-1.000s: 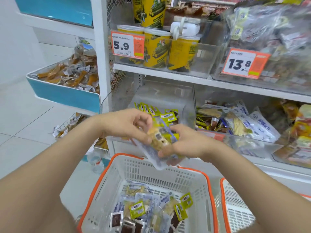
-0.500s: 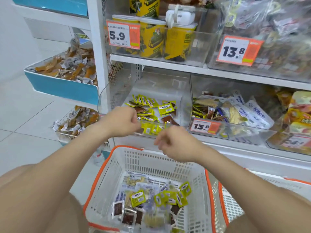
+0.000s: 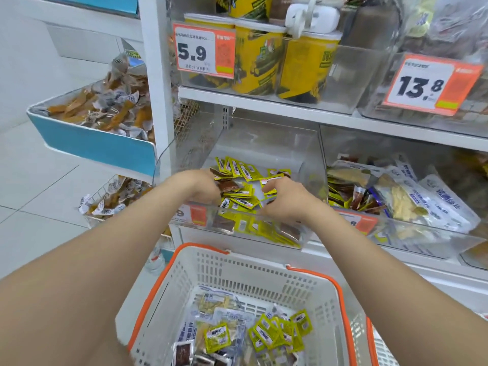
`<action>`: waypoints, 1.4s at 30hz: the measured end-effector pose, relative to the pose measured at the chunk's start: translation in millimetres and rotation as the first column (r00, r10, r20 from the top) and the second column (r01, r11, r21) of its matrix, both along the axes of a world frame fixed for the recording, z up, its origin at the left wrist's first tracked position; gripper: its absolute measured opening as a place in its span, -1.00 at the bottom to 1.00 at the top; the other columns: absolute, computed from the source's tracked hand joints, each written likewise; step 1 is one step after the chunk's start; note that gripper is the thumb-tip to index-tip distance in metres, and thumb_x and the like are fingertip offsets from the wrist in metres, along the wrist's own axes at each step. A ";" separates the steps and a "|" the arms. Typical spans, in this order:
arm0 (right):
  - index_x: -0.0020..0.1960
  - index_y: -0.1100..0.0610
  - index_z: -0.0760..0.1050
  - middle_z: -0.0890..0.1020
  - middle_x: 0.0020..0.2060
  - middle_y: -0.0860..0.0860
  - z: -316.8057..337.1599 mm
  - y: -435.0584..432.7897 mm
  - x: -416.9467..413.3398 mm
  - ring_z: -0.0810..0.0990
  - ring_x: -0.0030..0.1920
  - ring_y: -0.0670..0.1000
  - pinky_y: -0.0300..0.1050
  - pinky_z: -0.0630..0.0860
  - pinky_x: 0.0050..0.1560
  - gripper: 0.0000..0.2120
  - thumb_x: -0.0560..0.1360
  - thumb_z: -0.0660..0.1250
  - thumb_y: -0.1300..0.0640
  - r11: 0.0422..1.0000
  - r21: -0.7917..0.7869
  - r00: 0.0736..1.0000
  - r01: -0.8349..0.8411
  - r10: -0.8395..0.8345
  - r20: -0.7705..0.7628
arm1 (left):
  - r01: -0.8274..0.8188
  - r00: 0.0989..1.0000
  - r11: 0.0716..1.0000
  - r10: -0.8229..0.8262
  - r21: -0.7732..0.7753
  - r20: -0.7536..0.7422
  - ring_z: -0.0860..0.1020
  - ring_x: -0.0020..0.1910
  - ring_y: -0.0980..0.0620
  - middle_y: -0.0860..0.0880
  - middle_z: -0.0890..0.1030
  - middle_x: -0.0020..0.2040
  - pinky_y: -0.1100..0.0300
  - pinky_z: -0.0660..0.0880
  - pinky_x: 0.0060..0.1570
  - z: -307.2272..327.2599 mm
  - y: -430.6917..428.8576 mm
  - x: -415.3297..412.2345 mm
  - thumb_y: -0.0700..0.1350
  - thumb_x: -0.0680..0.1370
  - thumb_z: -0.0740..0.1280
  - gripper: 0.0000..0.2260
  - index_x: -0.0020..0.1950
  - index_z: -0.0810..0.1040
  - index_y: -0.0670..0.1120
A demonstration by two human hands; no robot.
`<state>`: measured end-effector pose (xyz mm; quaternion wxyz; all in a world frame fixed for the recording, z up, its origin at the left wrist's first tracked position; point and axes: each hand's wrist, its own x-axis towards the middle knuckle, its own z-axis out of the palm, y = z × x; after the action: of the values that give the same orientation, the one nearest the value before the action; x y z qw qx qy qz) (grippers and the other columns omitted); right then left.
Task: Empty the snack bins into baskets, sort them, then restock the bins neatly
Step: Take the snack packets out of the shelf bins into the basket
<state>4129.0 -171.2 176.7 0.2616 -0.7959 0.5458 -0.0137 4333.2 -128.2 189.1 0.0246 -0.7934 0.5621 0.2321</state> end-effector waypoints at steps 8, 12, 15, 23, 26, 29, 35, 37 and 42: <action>0.64 -0.07 0.12 0.28 0.56 0.17 -26.0 -27.1 30.1 0.29 0.55 0.24 0.20 0.43 0.45 0.44 -0.09 0.68 -0.43 0.987 0.117 0.930 -0.107 0.141 -0.338 | -0.019 1.000 0.995 0.017 0.097 0.024 0.54 -0.06 -0.14 -0.21 0.63 0.15 0.13 0.46 -0.24 -12.5 -16.2 0.0 -0.03 0.58 0.48 -0.56 0.33 0.50 -0.26; 0.62 -0.08 0.17 0.28 0.53 0.21 -30.8 -25.9 36.6 0.32 0.54 0.24 0.13 0.45 0.43 0.19 0.16 0.73 -0.18 0.986 0.101 0.968 -0.129 0.147 -0.202 | -0.060 0.998 0.995 0.061 0.086 -0.012 0.58 0.07 -0.14 -0.18 0.58 0.18 0.13 0.46 -0.10 -7.7 -16.7 -5.2 0.03 0.54 0.53 -0.46 0.36 0.46 -0.24; 0.62 -0.01 0.25 0.43 0.51 0.03 -29.7 -25.3 38.5 0.43 0.48 0.08 -0.09 0.48 0.34 -0.10 0.38 0.58 -0.03 0.993 0.092 0.997 -0.071 0.074 -0.027 | -0.126 0.983 0.988 0.136 0.088 -0.125 0.63 0.21 -0.21 -0.21 0.60 0.22 0.00 0.59 0.10 -14.4 -17.5 -0.7 0.02 0.46 0.61 -0.38 0.35 0.45 -0.25; 0.68 0.10 -0.01 0.39 0.52 0.02 -24.3 -20.8 38.6 0.41 0.47 0.09 -0.08 0.42 0.27 0.24 0.26 0.62 -0.27 0.937 0.330 0.959 0.117 -0.193 0.207 | -0.345 0.802 0.934 0.347 0.097 -0.486 0.52 -0.19 -0.06 -0.15 0.60 -0.05 0.10 0.60 0.00 -22.0 -24.7 2.1 -0.13 0.43 0.64 -0.55 0.19 0.52 -0.21; 0.66 0.09 0.09 0.44 0.47 0.04 -25.2 -26.3 39.1 0.53 0.32 0.09 -0.02 0.51 0.30 0.28 0.18 0.61 -0.41 0.930 0.345 0.962 0.131 -0.203 0.183 | -0.306 0.768 0.941 0.334 0.145 -0.546 0.53 0.29 -0.08 -0.10 0.57 0.30 0.03 0.43 0.36 -14.9 -16.1 -0.6 -0.05 0.57 0.50 -0.86 -0.04 0.55 0.04; 0.61 0.07 0.23 0.51 0.36 0.04 -25.7 -32.2 34.9 0.59 0.26 0.11 0.05 0.53 0.33 0.12 0.24 0.64 -0.32 0.918 0.379 0.975 0.120 -0.181 0.130 | -0.299 0.772 0.944 0.326 0.142 -0.545 0.45 0.44 -0.11 -0.11 0.48 0.47 -0.10 0.42 0.43 -9.4 -11.0 -3.1 -0.01 0.55 0.51 -0.84 -0.12 0.54 0.07; 0.65 0.08 0.08 0.43 0.46 0.08 -29.1 -29.7 35.0 0.47 0.39 0.17 0.04 0.50 0.32 0.14 0.29 0.71 -0.04 0.914 0.366 0.951 0.178 -0.255 0.176 | -0.387 0.682 0.914 0.372 0.121 -0.629 0.71 -0.06 -0.18 -0.27 0.70 0.02 -0.09 0.65 0.10 -20.1 -17.7 -2.7 -0.35 0.56 0.45 -0.82 0.14 0.56 -0.30; 0.62 0.04 0.08 0.52 0.28 0.07 -30.1 -29.2 33.0 0.58 0.23 0.16 0.11 0.60 0.23 0.14 0.24 0.71 0.04 0.900 0.383 0.927 0.207 -0.305 0.216 | -0.390 0.673 0.913 0.368 0.115 -0.641 0.70 0.01 -0.23 -0.28 0.69 0.00 -0.18 0.64 0.13 -19.9 -16.8 -8.8 -0.38 0.55 0.45 -0.81 0.12 0.53 -0.29; 0.53 0.00 0.20 0.49 0.10 0.11 -18.5 -25.7 28.9 0.54 -0.08 0.10 -0.06 0.41 -0.23 -0.12 0.35 0.54 0.32 0.838 0.506 0.820 0.204 -0.428 0.379 | -0.430 0.590 0.901 0.331 0.061 -0.736 0.67 -0.03 -0.22 -0.24 0.67 -0.03 -0.22 0.62 0.13 -9.6 -16.7 -20.6 -0.42 0.57 0.38 -0.87 0.08 0.53 -0.28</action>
<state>4157.9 -197.0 158.2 0.5556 -0.5815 0.5801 -0.1292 4312.5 -144.9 179.5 -0.3010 -0.7348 0.3544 0.4938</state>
